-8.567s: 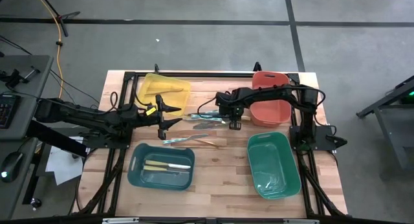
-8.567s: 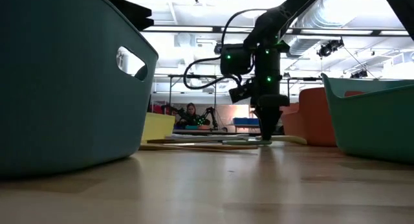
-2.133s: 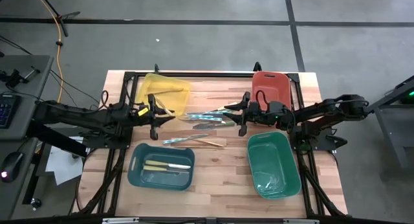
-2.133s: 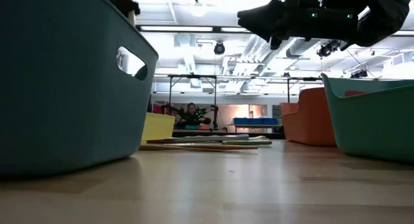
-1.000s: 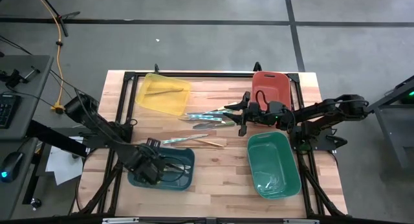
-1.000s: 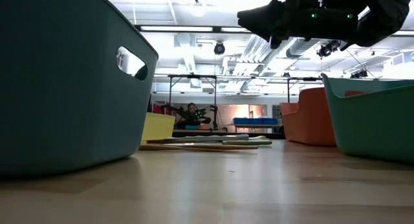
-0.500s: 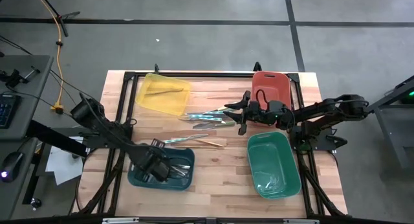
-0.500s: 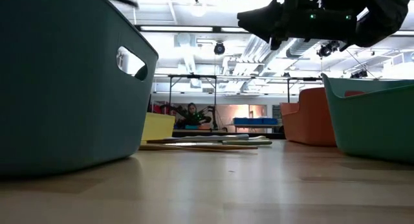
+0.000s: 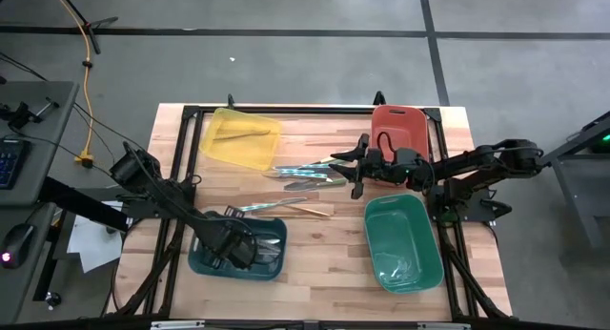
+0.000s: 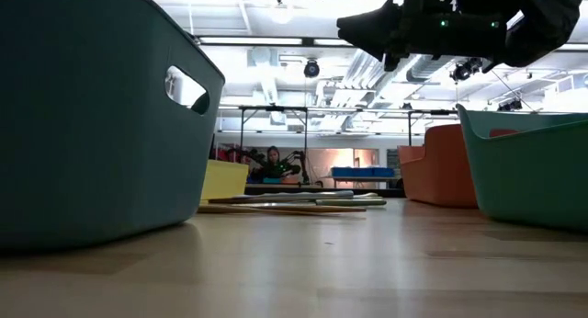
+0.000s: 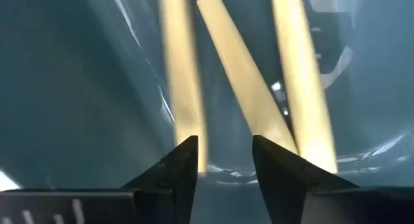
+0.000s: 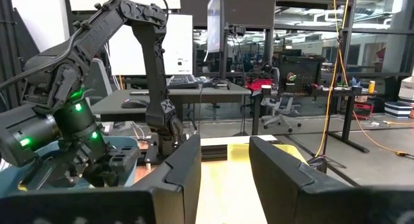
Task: Sort silverware by color (type)
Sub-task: Put the yellow knife into the blue bin
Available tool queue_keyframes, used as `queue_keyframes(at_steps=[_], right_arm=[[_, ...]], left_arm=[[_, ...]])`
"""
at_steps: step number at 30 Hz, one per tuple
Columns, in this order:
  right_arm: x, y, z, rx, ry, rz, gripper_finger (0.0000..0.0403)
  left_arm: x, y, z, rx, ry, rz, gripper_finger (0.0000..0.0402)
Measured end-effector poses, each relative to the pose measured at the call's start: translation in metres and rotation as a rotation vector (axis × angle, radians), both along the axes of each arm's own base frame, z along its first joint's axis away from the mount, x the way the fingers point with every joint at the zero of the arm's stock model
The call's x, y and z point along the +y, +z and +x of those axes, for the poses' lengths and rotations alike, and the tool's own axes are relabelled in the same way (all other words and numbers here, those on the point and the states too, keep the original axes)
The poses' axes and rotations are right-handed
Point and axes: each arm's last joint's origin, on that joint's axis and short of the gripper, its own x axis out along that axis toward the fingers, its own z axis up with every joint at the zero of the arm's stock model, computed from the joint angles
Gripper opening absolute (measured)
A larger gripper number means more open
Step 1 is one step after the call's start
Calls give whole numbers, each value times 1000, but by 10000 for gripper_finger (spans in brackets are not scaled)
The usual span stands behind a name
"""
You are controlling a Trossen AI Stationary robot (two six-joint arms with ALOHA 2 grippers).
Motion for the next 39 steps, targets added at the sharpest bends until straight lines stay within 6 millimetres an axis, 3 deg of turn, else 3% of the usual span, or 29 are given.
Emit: queue_keyframes(at_steps=[9, 13, 16, 19, 25, 29, 33, 39], right_arm=[[0, 0, 0, 0, 0, 0, 115], [0, 0, 0, 0, 0, 0, 115], [0, 0, 0, 0, 0, 0, 115], [0, 0, 0, 0, 0, 0, 115], [0, 0, 0, 0, 0, 0, 115], [0, 0, 0, 0, 0, 0, 115], [0, 0, 0, 0, 0, 0, 115], [0, 0, 0, 0, 0, 0, 115]], left_arm=[[1, 3, -1, 15, 18, 16, 151], [4, 22, -2, 100, 20, 87, 151], [9, 48, -2, 70, 42, 139, 151], [14, 80, -2, -102, 29, 137, 150], [40, 148, -17, -701, 72, 75, 147], [64, 171, -34, -1028, 65, 3, 146], [86, 165, -47, -1282, 22, -57, 143], [109, 107, -52, -1546, -13, -182, 143]])
